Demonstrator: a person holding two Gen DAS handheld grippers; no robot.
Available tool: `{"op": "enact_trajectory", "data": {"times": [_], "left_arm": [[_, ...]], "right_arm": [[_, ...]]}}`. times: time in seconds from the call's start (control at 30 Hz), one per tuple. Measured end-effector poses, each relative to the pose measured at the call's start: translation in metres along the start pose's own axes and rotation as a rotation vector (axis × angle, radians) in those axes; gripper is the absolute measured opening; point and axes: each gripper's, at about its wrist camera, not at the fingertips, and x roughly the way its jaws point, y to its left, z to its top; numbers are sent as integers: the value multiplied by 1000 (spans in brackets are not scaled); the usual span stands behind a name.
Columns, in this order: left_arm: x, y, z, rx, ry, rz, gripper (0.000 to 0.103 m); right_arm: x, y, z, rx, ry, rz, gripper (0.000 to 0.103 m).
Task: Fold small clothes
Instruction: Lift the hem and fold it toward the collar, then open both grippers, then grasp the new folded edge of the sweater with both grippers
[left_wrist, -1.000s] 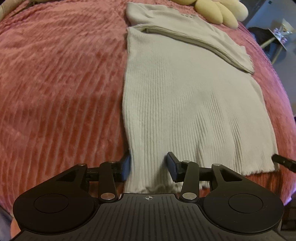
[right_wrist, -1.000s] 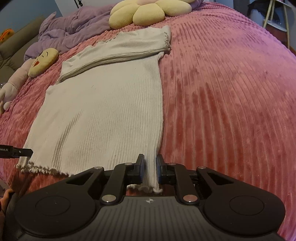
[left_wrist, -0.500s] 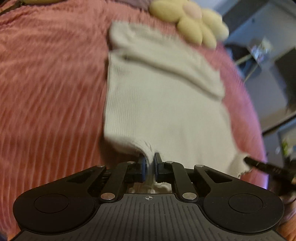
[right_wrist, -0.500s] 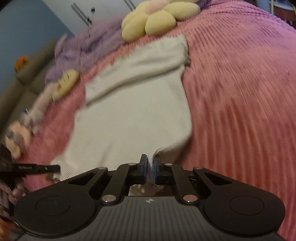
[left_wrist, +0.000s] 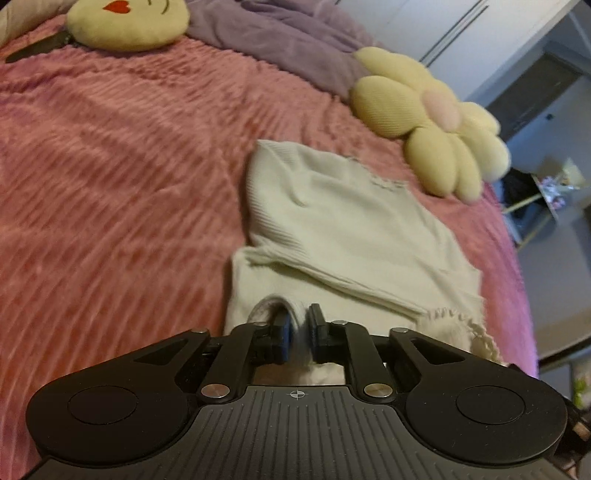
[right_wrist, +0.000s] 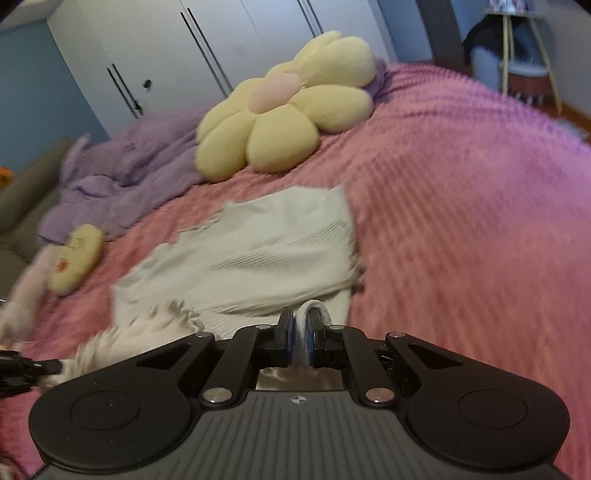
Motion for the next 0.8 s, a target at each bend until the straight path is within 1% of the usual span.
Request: {"op": "enact_trajectory", "data": {"times": [0.03, 0.07, 0.17, 0.2, 0.23, 0.27, 0.3, 0.33, 0.37, 0.43, 0.5, 0.53, 0.63, 0.7, 0.73, 0.77, 0.8], "left_arm": [[1, 2, 0, 4, -14, 10, 20], [-1, 5, -2, 15, -34, 14, 27], [-6, 16, -10, 56, -76, 20, 39], [-4, 17, -11, 75, -70, 20, 42], [-1, 18, -13, 99, -54, 18, 46], [4, 19, -15, 120, -35, 14, 49], [9, 18, -17, 142, -8, 3, 50], [13, 17, -18, 159, 14, -12, 52], [17, 15, -19, 177, 32, -26, 59], [26, 11, -20, 211, 39, -12, 64], [36, 11, -17, 210, 49, 0, 64], [42, 12, -14, 192, 56, 3, 64], [55, 14, -7, 159, 65, 10, 58], [59, 14, -3, 162, 63, 20, 40], [61, 13, -1, 166, 64, 22, 27], [62, 14, 1, 168, 70, 23, 18], [63, 14, 3, 166, 72, 33, 15]], "right_arm": [[4, -1, 1, -2, 0, -23, 11], [7, -3, 0, -1, 4, -38, 14], [8, -11, -3, -15, -13, -64, 23], [6, -13, -4, -30, -19, -68, 24], [6, -14, -5, -49, -20, -65, 25], [7, -15, -6, -70, -10, -59, 31], [11, -15, -7, -91, 10, -48, 40], [16, -14, -8, -109, 28, -45, 43], [16, -12, -9, -126, 32, -50, 45], [25, -6, -9, -172, 51, -69, 49], [38, -5, -7, -174, 79, -70, 50], [43, -5, -7, -169, 92, -66, 50], [56, 2, -7, -218, 98, -63, 47], [60, 7, -7, -252, 95, -68, 28], [61, 9, -8, -261, 95, -70, 23], [63, 11, -8, -273, 96, -83, 15], [63, 11, -8, -281, 94, -93, 8]]}}
